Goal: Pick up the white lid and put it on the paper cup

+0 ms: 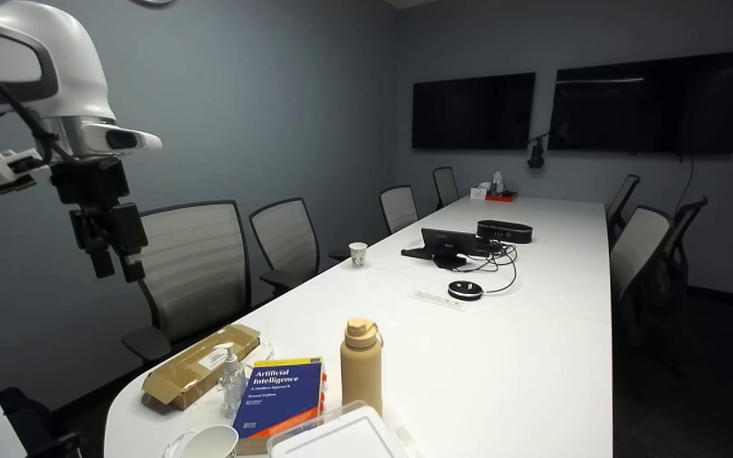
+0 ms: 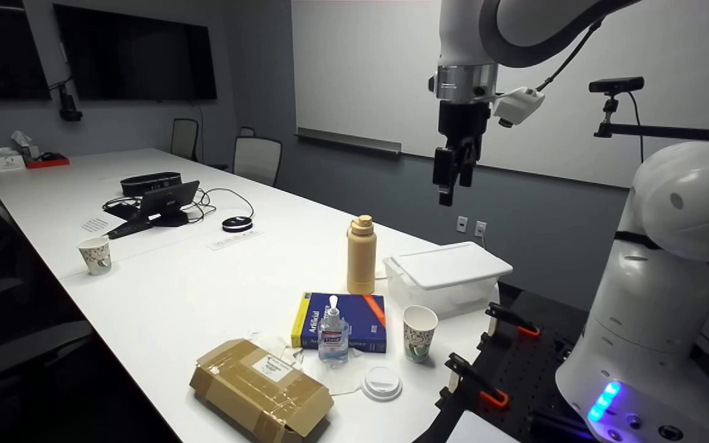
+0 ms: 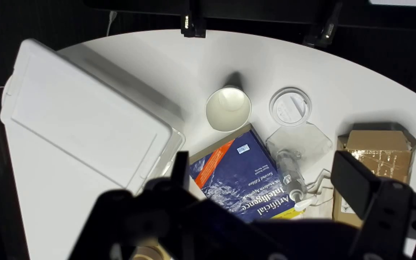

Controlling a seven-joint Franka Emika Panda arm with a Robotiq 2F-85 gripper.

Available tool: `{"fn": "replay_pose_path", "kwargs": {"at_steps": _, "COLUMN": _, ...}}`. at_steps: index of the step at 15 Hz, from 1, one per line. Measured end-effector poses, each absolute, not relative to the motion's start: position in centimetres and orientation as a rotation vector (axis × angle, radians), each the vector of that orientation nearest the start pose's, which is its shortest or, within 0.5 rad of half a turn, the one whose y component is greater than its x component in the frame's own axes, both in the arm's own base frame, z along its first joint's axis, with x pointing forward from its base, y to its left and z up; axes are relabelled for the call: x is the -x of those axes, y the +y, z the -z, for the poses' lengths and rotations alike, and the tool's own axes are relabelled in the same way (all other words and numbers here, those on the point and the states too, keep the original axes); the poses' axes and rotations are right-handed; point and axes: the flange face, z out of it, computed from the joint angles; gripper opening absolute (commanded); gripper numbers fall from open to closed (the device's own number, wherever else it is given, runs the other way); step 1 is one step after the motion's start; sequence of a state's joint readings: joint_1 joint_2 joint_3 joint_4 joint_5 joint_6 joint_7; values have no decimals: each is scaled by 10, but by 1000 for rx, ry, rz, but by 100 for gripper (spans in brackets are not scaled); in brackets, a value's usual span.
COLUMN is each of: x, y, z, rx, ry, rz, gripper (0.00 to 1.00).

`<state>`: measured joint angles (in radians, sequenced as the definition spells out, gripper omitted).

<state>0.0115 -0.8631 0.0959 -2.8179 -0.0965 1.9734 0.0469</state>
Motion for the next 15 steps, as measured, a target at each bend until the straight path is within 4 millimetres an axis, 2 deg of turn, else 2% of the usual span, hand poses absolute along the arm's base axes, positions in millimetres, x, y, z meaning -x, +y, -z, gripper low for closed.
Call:
{"fn": "replay_pose_path", "kwargs": {"at_steps": 4, "x": -292, "y": 23, "z": -431, "rx": 3299, "ry": -109, "rz": 47, "gripper": 100}}
{"fn": "replay_pose_path", "kwargs": {"at_steps": 7, "x": -295, "y": 28, "z": -425, "rx": 3294, "ry": -137, "rz": 20, "gripper": 100}}
{"fn": "replay_pose_path", "kwargs": {"at_steps": 11, "x": -308, "y": 48, "z": -402, "rx": 3270, "ry": -226, "rz": -13, "gripper": 100}}
{"fn": "replay_pose_path", "kwargs": {"at_steps": 15, "x": -327, "y": 85, "z": -368, "rx": 3187, "ry": -318, "rz": 19, "gripper": 100}}
